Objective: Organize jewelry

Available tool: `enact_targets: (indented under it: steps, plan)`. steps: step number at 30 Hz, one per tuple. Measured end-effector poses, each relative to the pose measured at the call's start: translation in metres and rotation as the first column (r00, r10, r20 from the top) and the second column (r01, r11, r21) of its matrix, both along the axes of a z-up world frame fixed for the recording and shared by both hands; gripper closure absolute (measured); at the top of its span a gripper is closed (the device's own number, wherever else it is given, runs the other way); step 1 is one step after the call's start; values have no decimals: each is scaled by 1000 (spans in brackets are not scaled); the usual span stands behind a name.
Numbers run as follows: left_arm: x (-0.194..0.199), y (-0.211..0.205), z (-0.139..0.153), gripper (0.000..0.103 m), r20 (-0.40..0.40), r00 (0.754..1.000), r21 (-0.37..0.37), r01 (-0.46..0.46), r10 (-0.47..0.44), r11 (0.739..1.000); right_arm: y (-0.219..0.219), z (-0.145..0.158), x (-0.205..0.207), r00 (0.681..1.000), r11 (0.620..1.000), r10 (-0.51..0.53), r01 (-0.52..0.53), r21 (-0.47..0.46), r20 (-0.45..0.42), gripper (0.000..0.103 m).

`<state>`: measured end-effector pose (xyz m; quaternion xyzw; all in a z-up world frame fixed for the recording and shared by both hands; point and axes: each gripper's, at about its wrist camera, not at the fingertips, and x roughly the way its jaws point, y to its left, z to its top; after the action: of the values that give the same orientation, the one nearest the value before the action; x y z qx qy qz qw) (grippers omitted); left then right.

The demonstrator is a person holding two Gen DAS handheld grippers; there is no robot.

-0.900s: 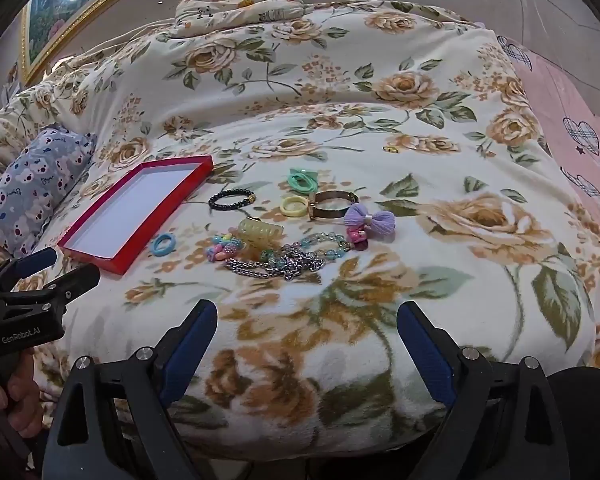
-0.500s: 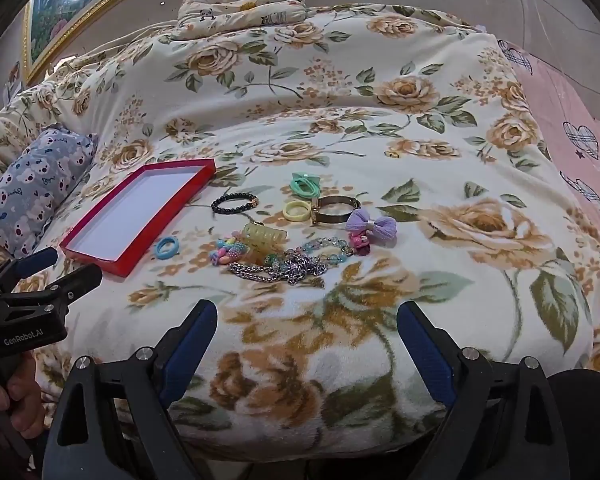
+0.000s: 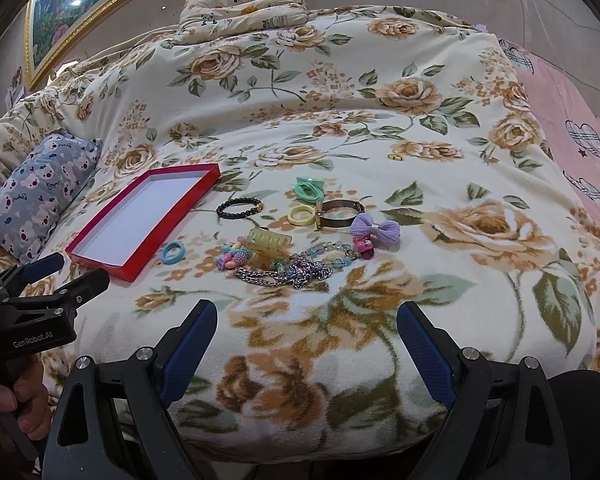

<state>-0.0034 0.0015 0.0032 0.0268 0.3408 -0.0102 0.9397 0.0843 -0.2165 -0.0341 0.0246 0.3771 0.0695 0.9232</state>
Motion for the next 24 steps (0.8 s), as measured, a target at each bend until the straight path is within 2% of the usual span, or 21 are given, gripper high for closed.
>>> enact_targets:
  steps: [24]
  plan:
    - [7,-1,-3,1,-9,1000,-6,-5,5,1000,-1,2,3,1000,999,17,-17,29,3,10]
